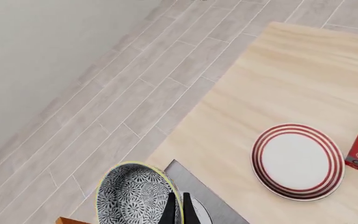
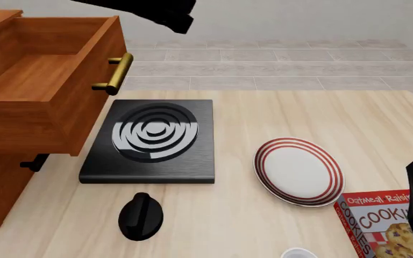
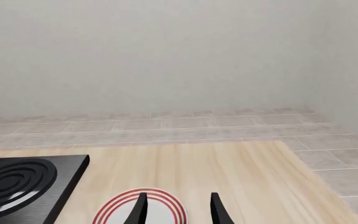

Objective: Pick the akita bowl in the top layer of the wooden cabinet and place it on the plate.

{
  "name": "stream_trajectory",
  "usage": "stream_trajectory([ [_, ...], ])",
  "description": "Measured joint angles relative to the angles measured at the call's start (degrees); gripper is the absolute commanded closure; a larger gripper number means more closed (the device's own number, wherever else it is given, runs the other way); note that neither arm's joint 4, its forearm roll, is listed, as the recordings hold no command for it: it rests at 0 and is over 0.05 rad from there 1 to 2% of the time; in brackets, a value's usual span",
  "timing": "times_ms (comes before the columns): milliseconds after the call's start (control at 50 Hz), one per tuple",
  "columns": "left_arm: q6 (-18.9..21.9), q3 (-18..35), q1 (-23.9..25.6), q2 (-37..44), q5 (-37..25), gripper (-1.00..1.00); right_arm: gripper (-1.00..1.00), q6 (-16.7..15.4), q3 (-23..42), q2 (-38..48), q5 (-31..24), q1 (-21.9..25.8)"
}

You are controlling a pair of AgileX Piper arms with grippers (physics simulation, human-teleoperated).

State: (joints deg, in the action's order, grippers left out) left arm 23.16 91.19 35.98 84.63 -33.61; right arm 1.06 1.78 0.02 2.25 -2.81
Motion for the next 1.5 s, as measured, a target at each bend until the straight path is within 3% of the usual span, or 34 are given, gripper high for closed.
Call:
stream_trajectory([
  [460, 1.95, -1.32, 4.68, 4.41, 3.57, 1.0, -1.0, 0.11, -0.02, 0.0, 0.05, 0.01],
  [1140, 13.65, -4.75, 11.05, 12.41, 9.48, 1.0, -1.0, 0.44, 0.06, 0.0, -0.03, -0.25],
  [1500, 15.49, -2.92, 12.92, 17.64, 10.02, 1.0, -1.0, 0.55, 0.04, 0.0, -0.06, -0.36],
])
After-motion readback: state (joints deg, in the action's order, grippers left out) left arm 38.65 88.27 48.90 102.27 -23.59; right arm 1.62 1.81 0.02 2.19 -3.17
